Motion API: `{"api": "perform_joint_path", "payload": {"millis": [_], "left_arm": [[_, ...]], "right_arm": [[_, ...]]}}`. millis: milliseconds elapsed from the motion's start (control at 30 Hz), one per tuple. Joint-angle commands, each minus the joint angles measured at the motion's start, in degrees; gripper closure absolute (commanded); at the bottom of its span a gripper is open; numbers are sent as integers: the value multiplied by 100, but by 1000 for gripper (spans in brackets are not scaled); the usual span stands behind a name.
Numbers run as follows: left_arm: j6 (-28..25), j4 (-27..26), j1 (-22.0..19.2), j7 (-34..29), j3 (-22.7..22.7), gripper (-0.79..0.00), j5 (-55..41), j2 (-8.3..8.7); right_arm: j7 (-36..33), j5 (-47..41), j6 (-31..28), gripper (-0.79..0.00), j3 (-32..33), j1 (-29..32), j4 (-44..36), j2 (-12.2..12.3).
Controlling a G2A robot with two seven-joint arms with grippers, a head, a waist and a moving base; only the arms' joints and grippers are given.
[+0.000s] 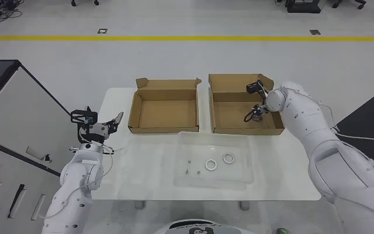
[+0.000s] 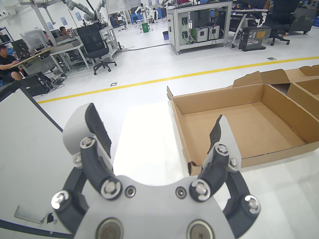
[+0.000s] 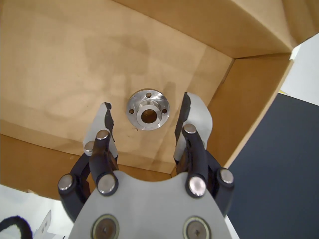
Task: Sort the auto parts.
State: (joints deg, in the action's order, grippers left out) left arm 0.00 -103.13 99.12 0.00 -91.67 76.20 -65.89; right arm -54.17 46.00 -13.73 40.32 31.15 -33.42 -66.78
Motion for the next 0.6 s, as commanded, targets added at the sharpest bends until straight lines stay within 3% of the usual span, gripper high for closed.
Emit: {"api": "perform_joint_path", "payload": {"millis": [0,133,300,433,567], "left_arm": [[0,0,0,0,0,-785,0,0],[0,0,0,0,0,-785,0,0],[0,0,0,0,0,-785,0,0],[0,0,0,0,0,-785,0,0],[0,0,0,0,0,-785,0,0]], "right_arm": [[23,-58,-91,-785,78,-51,-60,20],[53,-264,-405,-785,351,-134,-371,126],[-494,-572,-822,-785,812,-7,-1207,377],[-1272,-1037,-1032,-785,1333,483,-2530,651],[-2085,-1298,-733,-785,1971,1249,-4103,950]]}}
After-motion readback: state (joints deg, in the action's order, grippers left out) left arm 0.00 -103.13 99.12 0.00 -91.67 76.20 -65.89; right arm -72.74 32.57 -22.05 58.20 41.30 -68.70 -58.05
